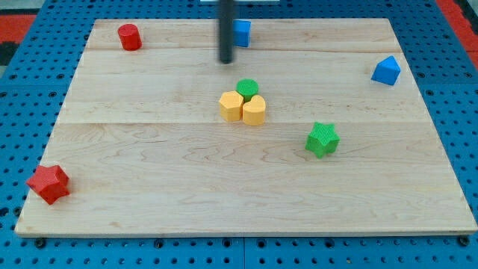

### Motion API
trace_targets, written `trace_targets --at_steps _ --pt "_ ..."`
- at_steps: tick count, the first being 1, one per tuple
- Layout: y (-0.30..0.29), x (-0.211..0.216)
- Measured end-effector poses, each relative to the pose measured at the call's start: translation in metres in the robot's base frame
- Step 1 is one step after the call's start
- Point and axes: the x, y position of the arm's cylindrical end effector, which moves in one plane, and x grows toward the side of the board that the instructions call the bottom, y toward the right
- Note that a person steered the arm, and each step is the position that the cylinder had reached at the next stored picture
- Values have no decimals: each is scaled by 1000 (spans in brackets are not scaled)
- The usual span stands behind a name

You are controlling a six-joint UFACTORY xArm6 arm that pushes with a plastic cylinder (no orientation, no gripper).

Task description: Slightly move the red circle towards top left of the board

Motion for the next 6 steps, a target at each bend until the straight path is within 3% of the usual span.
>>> trace_targets --at_steps 1,2,4,6 --pt "-112 -27" --pt "-110 -56" --pt "-60 -37" --pt "-60 -37"
